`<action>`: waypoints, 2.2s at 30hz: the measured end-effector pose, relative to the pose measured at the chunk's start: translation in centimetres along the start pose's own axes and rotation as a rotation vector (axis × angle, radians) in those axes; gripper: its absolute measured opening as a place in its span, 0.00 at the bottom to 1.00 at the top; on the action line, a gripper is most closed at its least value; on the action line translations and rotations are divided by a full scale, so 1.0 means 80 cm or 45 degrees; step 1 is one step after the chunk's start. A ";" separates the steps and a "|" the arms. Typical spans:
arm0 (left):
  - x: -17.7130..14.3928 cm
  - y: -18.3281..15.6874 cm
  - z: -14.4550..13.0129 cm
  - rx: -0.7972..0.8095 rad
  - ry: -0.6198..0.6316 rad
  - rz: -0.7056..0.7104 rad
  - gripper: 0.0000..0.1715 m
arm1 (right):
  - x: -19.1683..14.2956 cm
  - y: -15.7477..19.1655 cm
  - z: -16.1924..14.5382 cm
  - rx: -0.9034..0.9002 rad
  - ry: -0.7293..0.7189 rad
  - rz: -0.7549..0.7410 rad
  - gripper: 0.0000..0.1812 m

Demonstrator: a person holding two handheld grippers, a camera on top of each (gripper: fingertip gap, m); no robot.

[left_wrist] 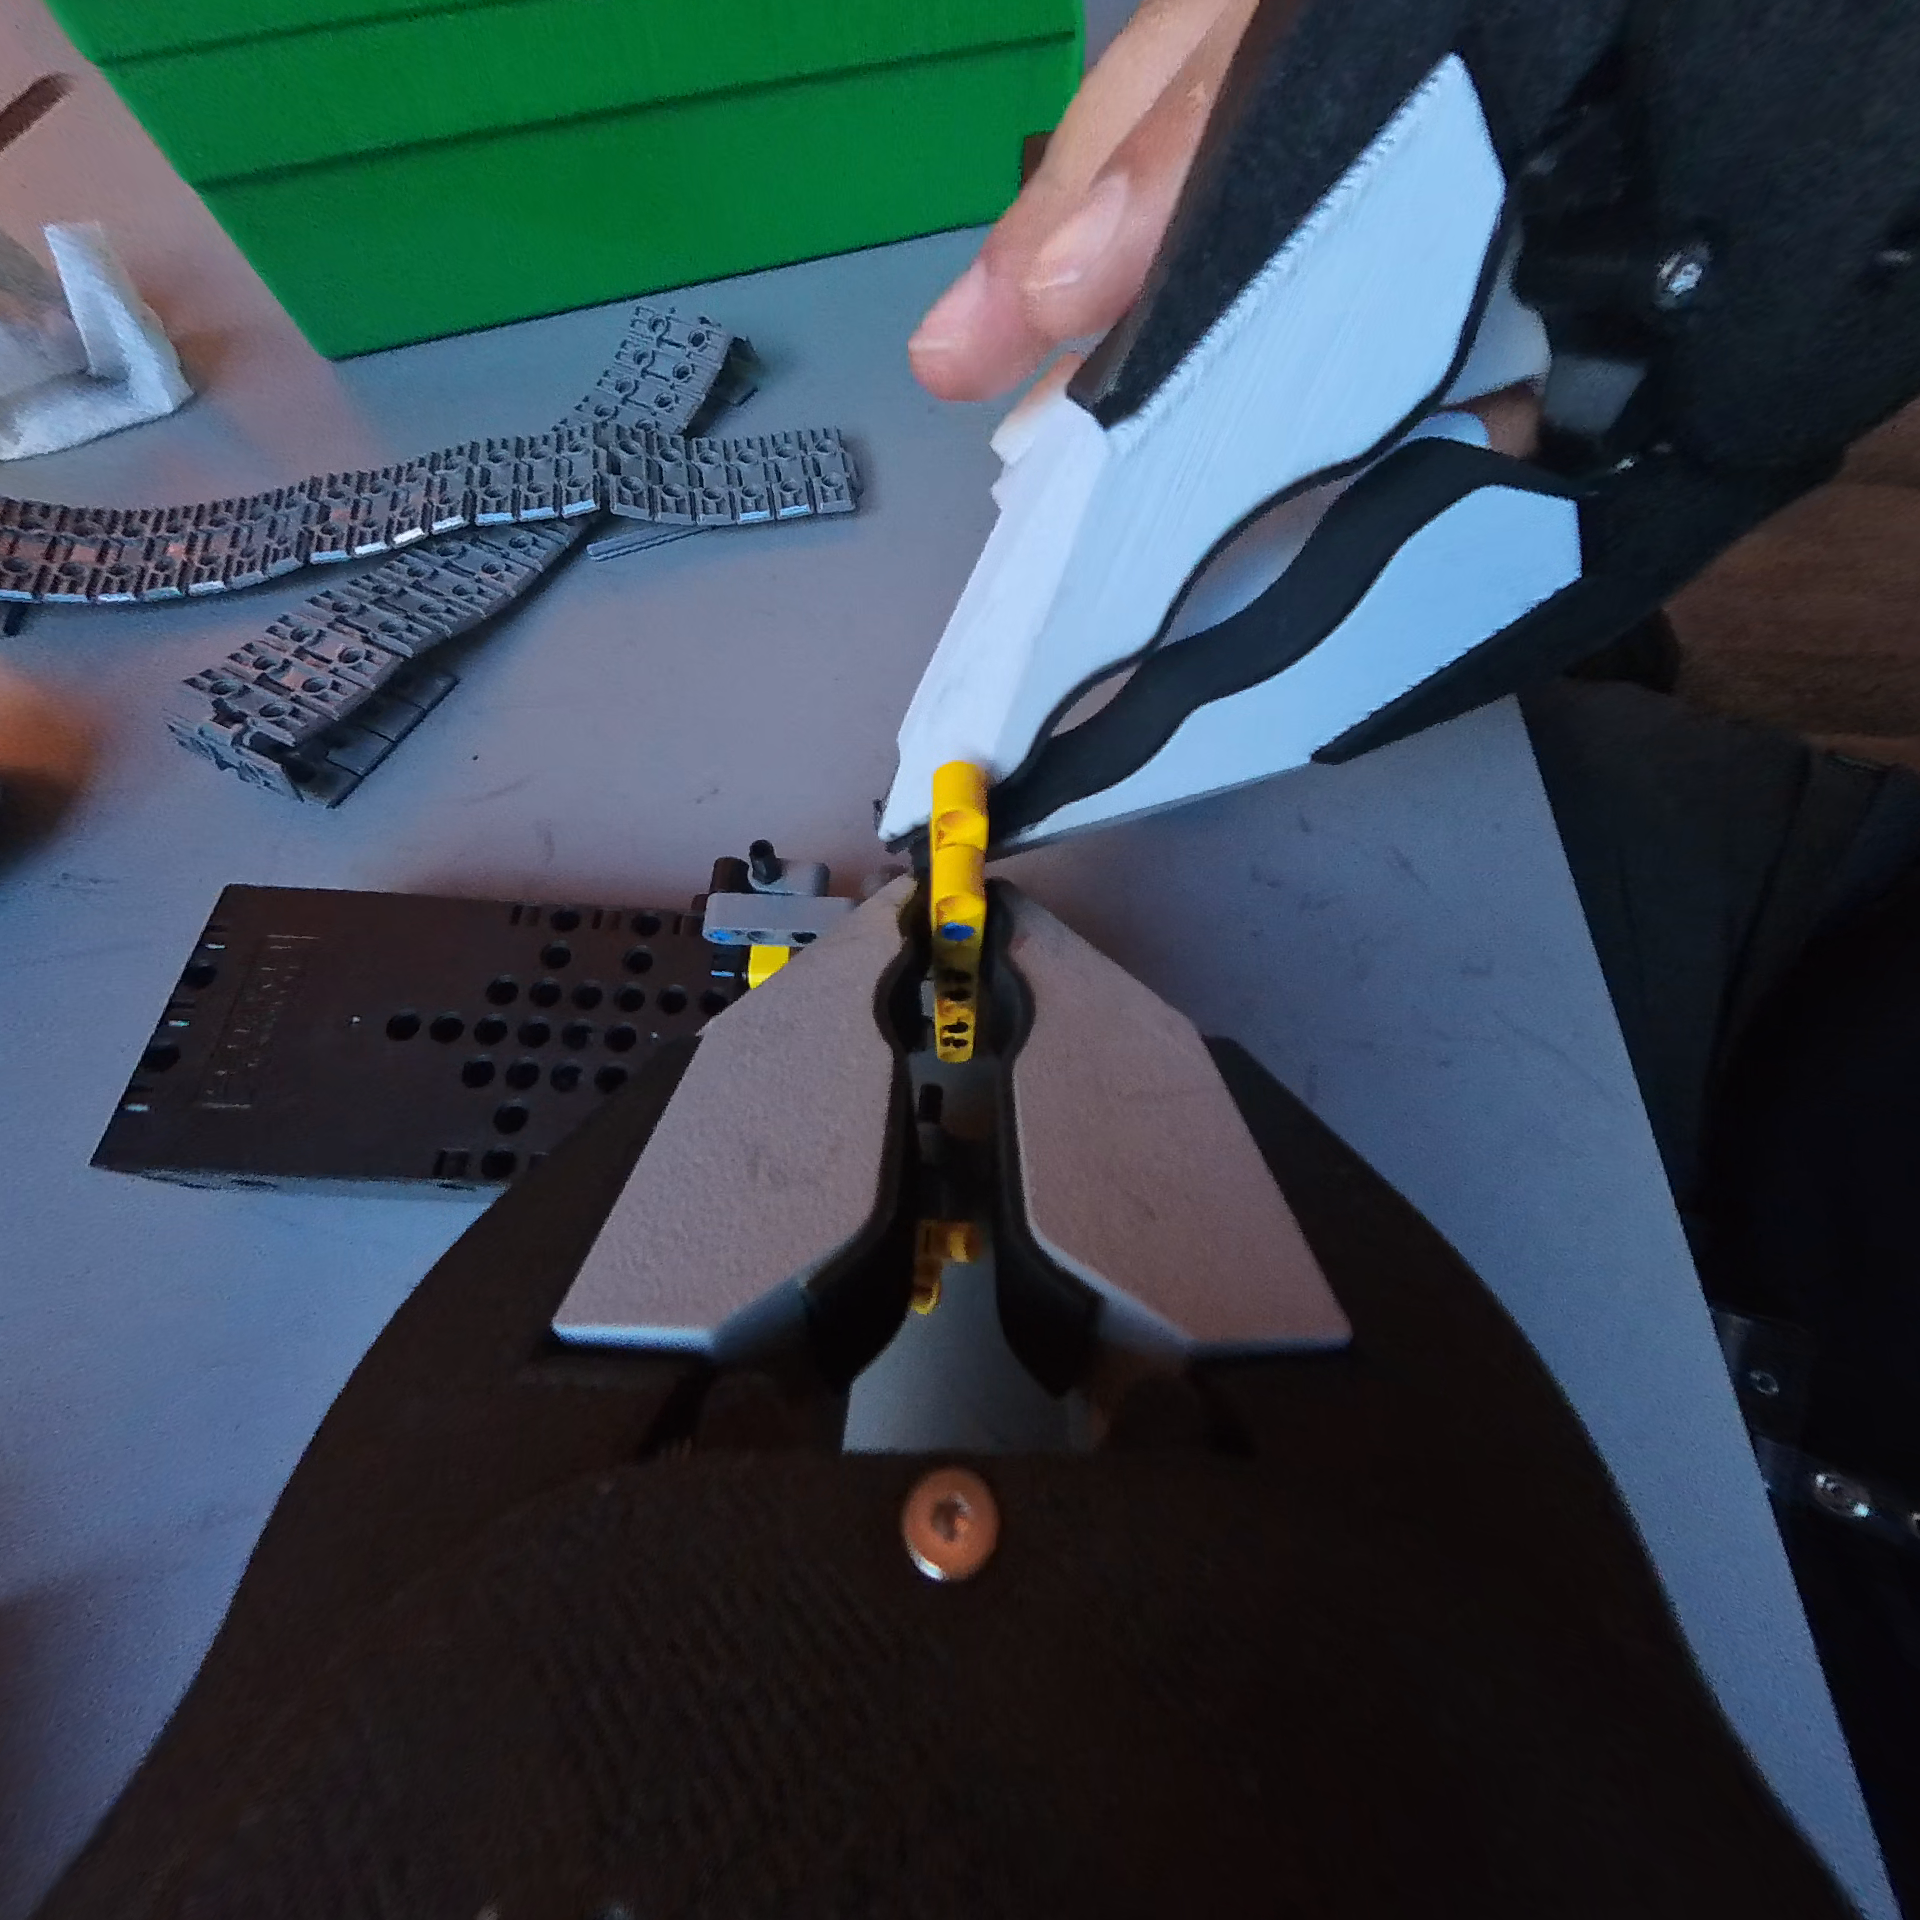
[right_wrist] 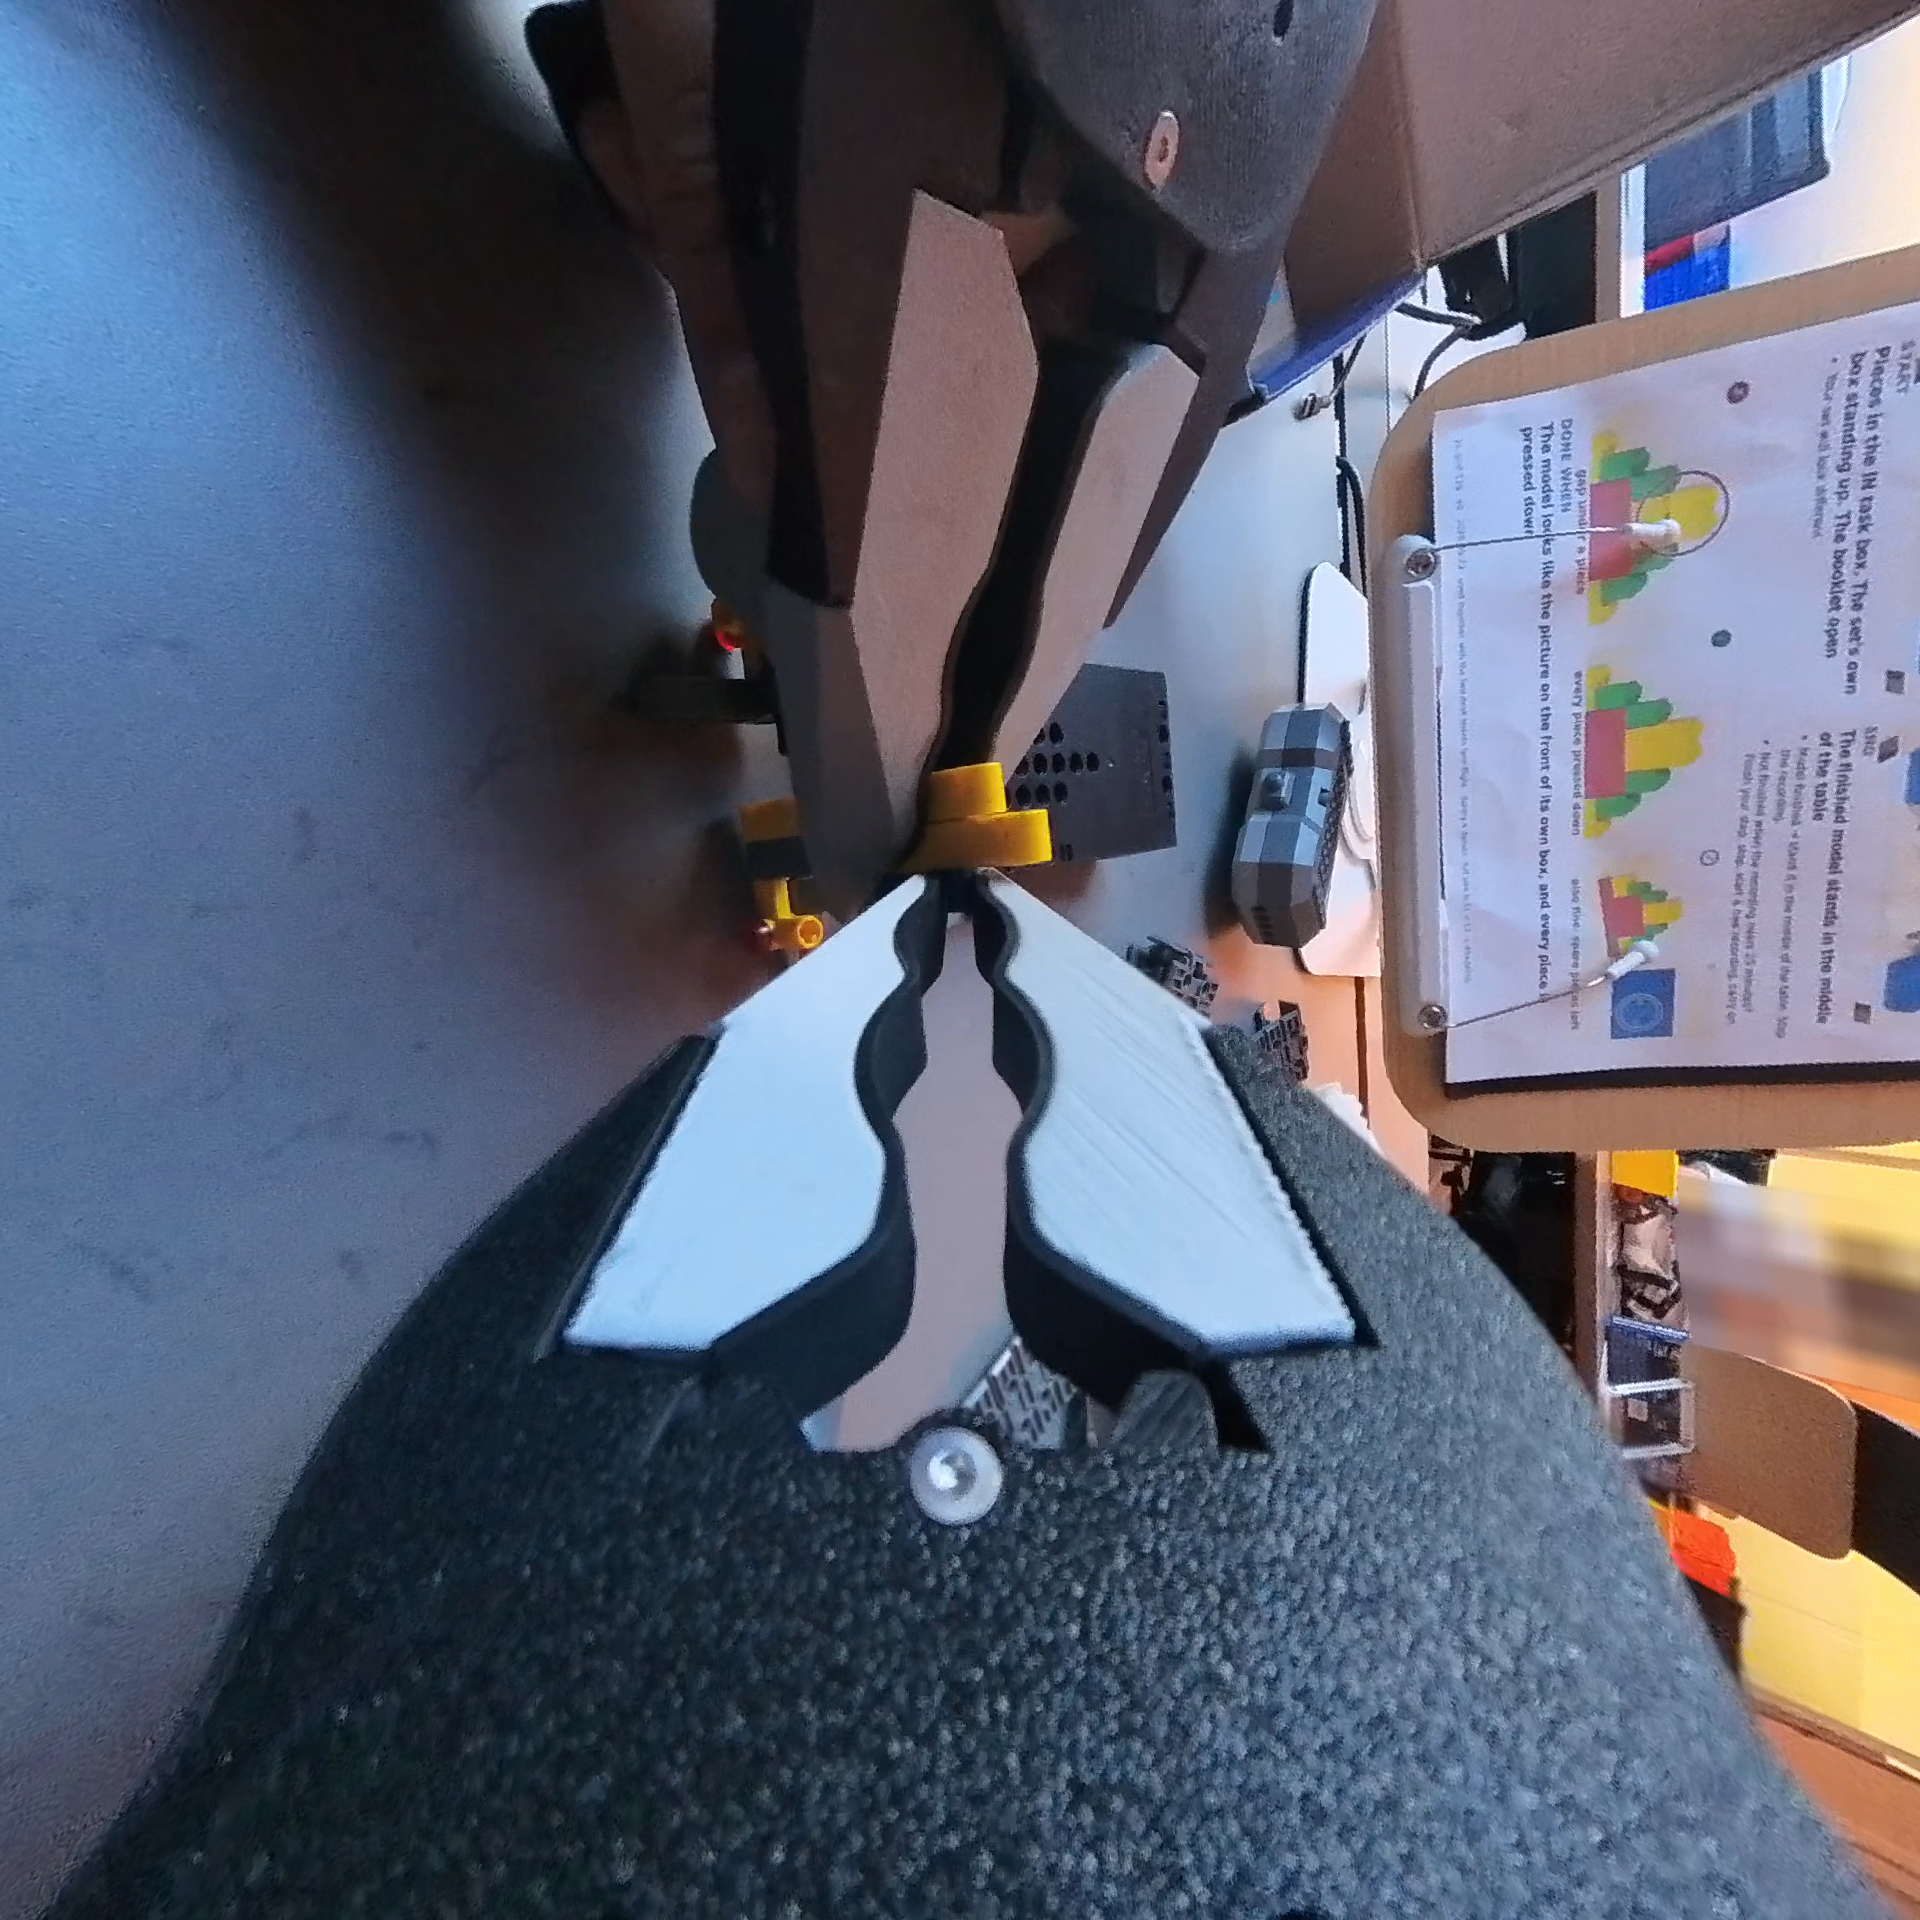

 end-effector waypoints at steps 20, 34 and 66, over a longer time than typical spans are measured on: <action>0.005 0.011 0.008 -0.003 -0.052 0.274 0.03 | 0.018 -0.019 -0.018 0.085 0.081 -0.141 0.00; 0.003 0.007 0.013 0.096 -0.059 0.447 0.03 | 0.021 -0.024 -0.022 0.270 0.027 -0.143 0.00; -0.031 0.028 0.009 -0.175 -0.502 -0.113 0.03 | -0.023 -0.018 -0.036 0.712 -0.335 -0.040 0.05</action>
Point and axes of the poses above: each gripper's, where its closed fingertips meet, x out along the fingers, z out of its top, y = z × x across the jaws, the point moved 9 cm from there along -x, back along the fingers, and after that the axes turned 5 degrees about z, right-handed, at the moved point
